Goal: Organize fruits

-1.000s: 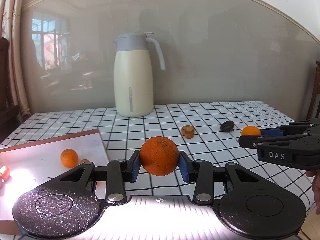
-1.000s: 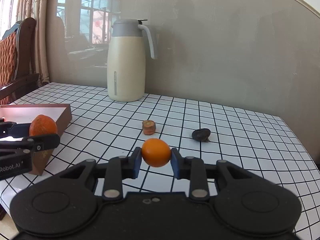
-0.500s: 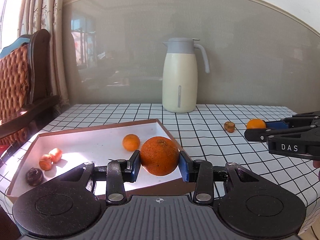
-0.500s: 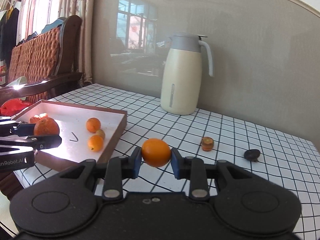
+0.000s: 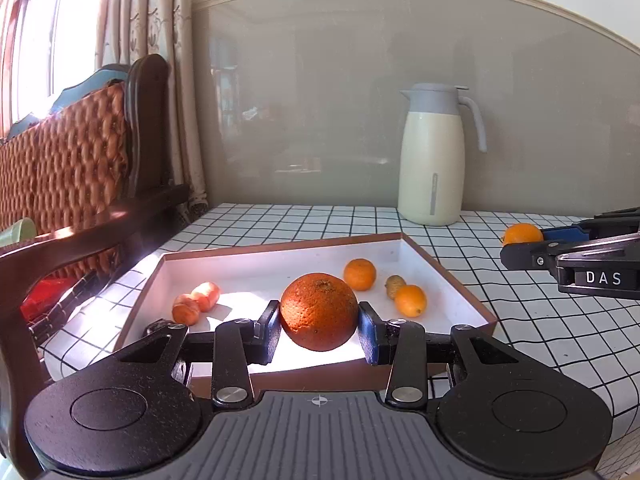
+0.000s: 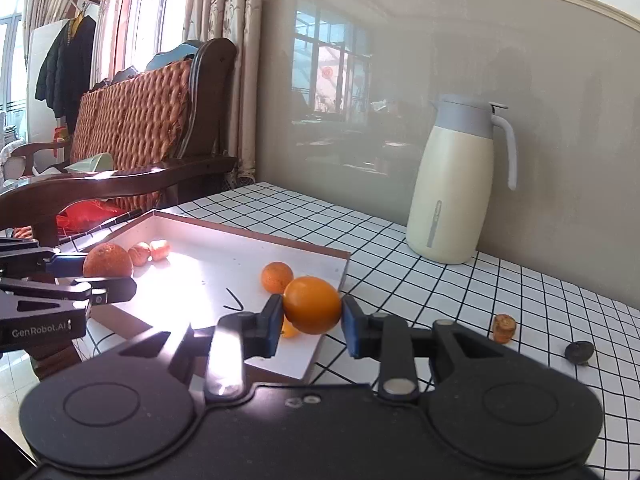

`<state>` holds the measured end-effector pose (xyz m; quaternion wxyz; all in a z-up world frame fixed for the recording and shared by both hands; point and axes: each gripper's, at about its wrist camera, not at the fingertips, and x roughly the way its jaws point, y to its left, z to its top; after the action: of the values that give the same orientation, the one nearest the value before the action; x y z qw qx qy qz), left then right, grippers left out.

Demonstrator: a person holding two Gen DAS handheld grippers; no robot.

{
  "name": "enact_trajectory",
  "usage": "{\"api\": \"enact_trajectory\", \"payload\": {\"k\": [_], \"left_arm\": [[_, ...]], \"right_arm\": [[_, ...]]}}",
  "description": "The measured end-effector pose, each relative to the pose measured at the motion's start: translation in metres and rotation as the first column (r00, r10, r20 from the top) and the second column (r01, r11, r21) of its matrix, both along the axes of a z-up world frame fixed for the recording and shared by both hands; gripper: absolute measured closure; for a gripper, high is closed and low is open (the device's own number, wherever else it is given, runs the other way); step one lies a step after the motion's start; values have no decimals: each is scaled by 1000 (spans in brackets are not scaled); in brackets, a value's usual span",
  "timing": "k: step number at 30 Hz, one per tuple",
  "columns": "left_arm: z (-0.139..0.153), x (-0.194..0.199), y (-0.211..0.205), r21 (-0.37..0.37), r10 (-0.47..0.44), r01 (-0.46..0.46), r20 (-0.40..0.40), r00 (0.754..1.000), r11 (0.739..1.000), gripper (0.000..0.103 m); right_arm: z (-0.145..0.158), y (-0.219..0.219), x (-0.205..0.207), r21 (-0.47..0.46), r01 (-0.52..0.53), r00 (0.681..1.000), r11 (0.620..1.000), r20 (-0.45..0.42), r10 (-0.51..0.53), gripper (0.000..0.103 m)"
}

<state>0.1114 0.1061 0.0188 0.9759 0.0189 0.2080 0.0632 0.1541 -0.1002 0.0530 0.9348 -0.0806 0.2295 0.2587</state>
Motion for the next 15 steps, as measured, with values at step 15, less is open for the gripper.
{"api": "enact_trajectory", "payload": {"k": [15], "left_arm": [[0, -13, 57, 16, 126, -127, 35, 991, 992, 63]], "right_arm": [[5, 45, 2, 17, -82, 996, 997, 26, 81, 81]]}}
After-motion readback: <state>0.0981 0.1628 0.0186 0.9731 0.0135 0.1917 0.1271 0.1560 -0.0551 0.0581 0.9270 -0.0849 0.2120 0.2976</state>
